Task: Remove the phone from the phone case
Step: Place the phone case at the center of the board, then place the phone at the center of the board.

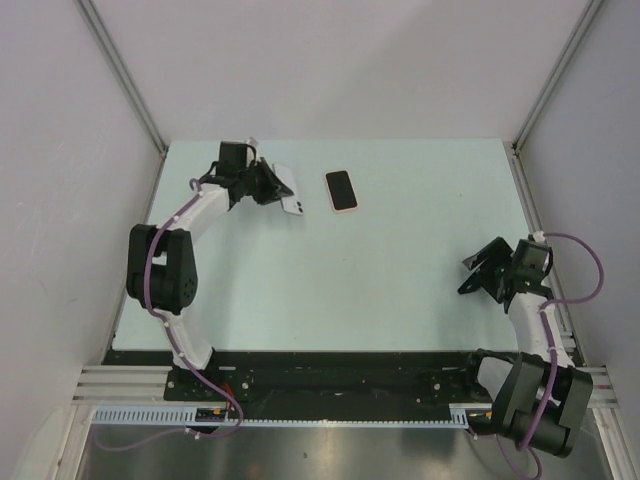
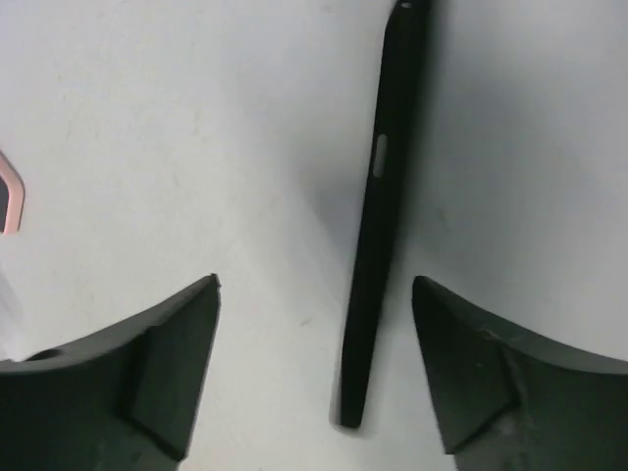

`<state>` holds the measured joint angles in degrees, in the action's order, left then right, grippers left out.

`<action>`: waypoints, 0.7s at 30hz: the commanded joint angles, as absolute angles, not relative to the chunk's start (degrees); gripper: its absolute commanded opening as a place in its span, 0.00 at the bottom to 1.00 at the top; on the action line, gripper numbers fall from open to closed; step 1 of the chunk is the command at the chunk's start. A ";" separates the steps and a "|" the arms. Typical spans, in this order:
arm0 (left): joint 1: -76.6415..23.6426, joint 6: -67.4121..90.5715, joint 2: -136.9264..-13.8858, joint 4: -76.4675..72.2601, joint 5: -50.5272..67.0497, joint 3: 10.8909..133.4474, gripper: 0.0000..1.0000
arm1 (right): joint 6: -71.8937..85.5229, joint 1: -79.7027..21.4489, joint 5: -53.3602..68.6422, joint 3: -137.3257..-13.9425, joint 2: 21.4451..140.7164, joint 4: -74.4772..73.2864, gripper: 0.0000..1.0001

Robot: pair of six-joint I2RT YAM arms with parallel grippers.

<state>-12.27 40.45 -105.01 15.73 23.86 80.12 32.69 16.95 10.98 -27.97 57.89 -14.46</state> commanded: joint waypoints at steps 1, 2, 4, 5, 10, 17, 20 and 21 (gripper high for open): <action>-7.66 39.55 -104.94 12.22 27.16 78.58 0.00 | 28.92 23.36 14.25 -27.51 58.88 -16.26 0.96; -6.95 39.64 -105.20 11.78 27.33 78.23 0.00 | 28.74 23.99 13.11 -27.60 58.80 -16.96 1.00; -5.20 39.64 -105.99 10.64 27.60 77.00 0.00 | 28.74 24.87 9.25 -27.60 57.84 -19.59 1.00; -4.66 39.73 -106.34 10.46 27.68 76.82 0.00 | 28.65 25.13 8.27 -27.68 57.14 -20.21 1.00; -1.94 39.90 -109.16 11.78 25.93 75.50 0.00 | 30.50 25.14 3.52 -27.69 50.90 -23.38 1.00; -0.18 39.11 -111.27 12.22 22.95 73.65 0.00 | 31.73 23.47 3.69 -28.04 45.88 -24.79 1.00; 1.76 38.85 -112.32 13.88 20.67 74.44 0.12 | 32.17 21.28 6.93 -28.21 45.97 -23.73 1.00; 1.93 38.85 -112.67 14.67 20.13 74.70 0.20 | 32.34 20.49 7.55 -28.30 46.40 -22.95 1.00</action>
